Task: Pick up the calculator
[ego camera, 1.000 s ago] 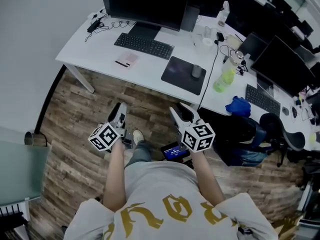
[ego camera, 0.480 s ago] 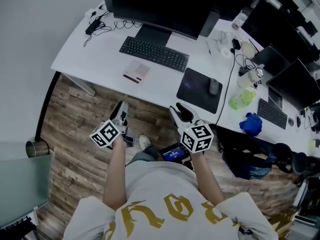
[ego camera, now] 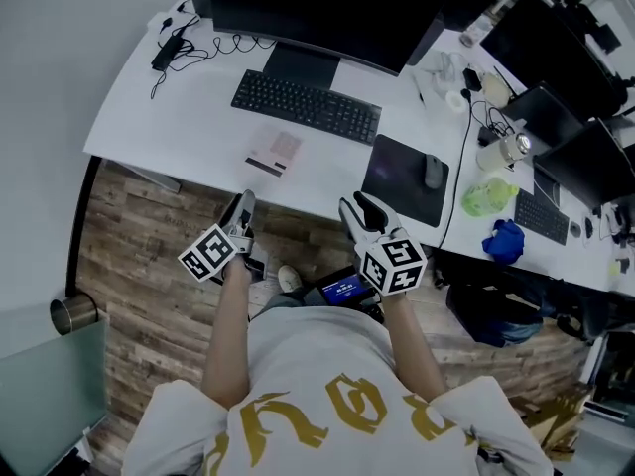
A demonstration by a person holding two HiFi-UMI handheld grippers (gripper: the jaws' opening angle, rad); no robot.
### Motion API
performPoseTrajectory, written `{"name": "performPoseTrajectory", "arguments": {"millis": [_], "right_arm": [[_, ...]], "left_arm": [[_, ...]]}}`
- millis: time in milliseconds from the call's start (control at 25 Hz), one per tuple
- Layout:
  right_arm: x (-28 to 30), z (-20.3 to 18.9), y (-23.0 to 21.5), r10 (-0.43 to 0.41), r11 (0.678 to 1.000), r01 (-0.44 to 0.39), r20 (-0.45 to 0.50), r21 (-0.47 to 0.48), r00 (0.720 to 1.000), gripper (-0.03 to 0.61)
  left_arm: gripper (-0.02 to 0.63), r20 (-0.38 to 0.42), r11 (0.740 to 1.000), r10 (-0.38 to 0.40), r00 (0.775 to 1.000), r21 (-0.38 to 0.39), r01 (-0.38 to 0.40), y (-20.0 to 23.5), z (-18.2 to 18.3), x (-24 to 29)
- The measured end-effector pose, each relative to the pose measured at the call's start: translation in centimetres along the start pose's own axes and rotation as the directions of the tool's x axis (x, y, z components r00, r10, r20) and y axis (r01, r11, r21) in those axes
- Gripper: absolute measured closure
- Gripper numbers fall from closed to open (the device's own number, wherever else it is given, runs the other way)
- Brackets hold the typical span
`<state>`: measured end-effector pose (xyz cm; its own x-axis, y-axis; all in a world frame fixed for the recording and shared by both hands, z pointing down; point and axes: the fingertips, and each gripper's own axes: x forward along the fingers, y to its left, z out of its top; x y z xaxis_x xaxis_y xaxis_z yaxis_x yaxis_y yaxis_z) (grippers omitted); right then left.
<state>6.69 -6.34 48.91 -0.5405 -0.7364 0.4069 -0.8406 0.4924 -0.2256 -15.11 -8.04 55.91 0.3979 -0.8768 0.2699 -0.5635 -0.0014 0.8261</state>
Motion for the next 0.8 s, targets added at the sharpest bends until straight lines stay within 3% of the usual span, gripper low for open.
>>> {"name": "performPoseTrajectory", "arguments": {"millis": [360, 800], "right_arm": [[3.2, 0.8, -0.9, -0.010, 1.000, 0.010, -0.008, 0.007, 1.000, 0.440], [8.0, 0.6, -3.9, 0.030, 0.999, -0.029, -0.069, 0.019, 0.997, 0.440]], "left_arm": [[0.469, -0.075, 0.995, 0.023, 0.997, -0.094, -0.030, 2.3, -0.3, 3.1], [0.466, -0.080, 0.973, 0.056, 0.995, -0.218, -0.073, 4.6, 0.2, 8.5]]}}
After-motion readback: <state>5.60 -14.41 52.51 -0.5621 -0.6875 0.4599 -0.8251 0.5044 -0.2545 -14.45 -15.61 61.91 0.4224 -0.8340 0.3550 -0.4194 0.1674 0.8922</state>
